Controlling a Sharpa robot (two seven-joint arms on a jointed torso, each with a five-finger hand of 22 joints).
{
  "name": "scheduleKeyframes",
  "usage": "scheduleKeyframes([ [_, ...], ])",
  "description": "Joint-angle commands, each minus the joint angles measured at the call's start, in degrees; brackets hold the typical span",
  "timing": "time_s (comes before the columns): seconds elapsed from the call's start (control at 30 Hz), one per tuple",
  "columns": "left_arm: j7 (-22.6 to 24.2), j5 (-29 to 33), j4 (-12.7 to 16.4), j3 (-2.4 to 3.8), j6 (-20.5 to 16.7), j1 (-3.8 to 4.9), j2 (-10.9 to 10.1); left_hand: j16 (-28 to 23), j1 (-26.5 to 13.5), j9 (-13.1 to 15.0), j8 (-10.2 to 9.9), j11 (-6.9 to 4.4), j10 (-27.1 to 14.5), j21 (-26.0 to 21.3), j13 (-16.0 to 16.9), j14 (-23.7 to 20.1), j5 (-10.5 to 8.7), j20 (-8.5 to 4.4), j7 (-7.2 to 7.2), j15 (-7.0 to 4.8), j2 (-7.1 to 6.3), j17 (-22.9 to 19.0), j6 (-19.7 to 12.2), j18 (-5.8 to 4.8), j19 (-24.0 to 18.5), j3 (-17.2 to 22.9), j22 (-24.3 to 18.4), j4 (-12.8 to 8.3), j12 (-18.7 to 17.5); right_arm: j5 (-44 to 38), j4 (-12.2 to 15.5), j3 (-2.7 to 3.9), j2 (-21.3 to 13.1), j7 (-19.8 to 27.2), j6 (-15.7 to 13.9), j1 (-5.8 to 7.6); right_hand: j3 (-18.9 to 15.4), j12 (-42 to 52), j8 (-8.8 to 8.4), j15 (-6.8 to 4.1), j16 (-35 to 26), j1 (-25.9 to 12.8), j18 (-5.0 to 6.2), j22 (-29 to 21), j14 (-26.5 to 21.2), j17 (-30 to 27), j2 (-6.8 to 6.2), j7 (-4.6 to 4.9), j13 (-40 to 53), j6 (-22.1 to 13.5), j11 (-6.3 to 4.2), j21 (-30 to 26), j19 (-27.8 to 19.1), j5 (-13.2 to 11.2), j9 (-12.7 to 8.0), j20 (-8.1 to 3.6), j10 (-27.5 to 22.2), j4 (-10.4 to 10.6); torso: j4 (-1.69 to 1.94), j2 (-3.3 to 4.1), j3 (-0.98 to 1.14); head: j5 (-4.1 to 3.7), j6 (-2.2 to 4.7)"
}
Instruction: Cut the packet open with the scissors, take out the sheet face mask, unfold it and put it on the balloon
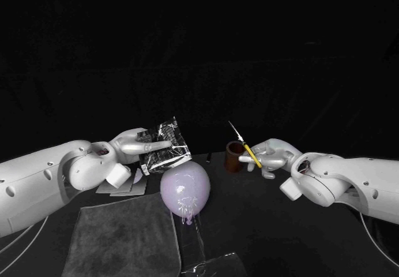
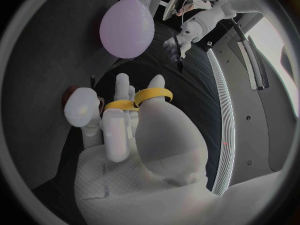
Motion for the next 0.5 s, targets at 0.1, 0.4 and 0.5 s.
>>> scheduleKeyframes([
  [0.1,1.9,2.1,2.3,0.10,-1.3,-0.18,-2.3,0.1,-0.2,6.9,0.2,0.01,0.2,0.4,0.0,0.0,0.20,-0.04,0.05,-0.32,0.40,0.1,0.2,0.70,0.3,0.3,0.1,0.0,-0.3,-4.6,-0.2,0.05,0.0,-0.4,1.8,-0.60,-1.6,-0.5,-0.43,0.52,-0.3,2.8,0.82,4.2,1.7,0.1,2.04,0.17,-0.2,-0.1,0.05,-0.1,0.0,0.1,-0.2,0.35,-0.1,-0.5,0.05,0.01,-0.22,0.42,-0.40],
  [0.4,2.1,1.7,4.2,0.03,-2.6,-0.75,-5.3,0.1,-0.3,6.9,0.2,0.03,0.2,0.4,0.0,0.0,0.20,-0.05,0.09,-0.32,0.39,0.1,0.3,0.71,0.3,0.4,0.1,0.0,-0.3,-2.6,0.1,0.05,1.0,1.1,0.3,-1.46,-1.5,-0.7,-0.64,0.52,-0.1,3.1,0.71,4.4,1.8,0.6,2.24,0.13,-0.3,0.2,0.02,0.8,0.4,0.1,-0.5,0.42,0.3,-0.6,0.17,-0.06,-0.17,2.47,-0.84],
  [0.5,2.0,1.1,4.9,-0.05,-3.0,-1.36,-6.5,0.1,-0.4,6.9,0.2,0.04,0.2,0.4,0.0,0.0,0.20,-0.05,0.09,-0.31,0.39,0.1,0.3,0.70,0.3,0.4,0.1,0.0,-0.3,-0.9,0.0,0.06,1.5,2.4,-0.8,-1.56,-1.5,-0.8,-0.70,0.51,0.0,3.1,0.68,4.5,1.9,0.9,2.32,0.12,-0.3,0.3,0.01,1.0,0.5,0.1,-0.5,0.43,0.3,-0.6,0.11,-0.09,-0.10,3.80,-1.13],
])
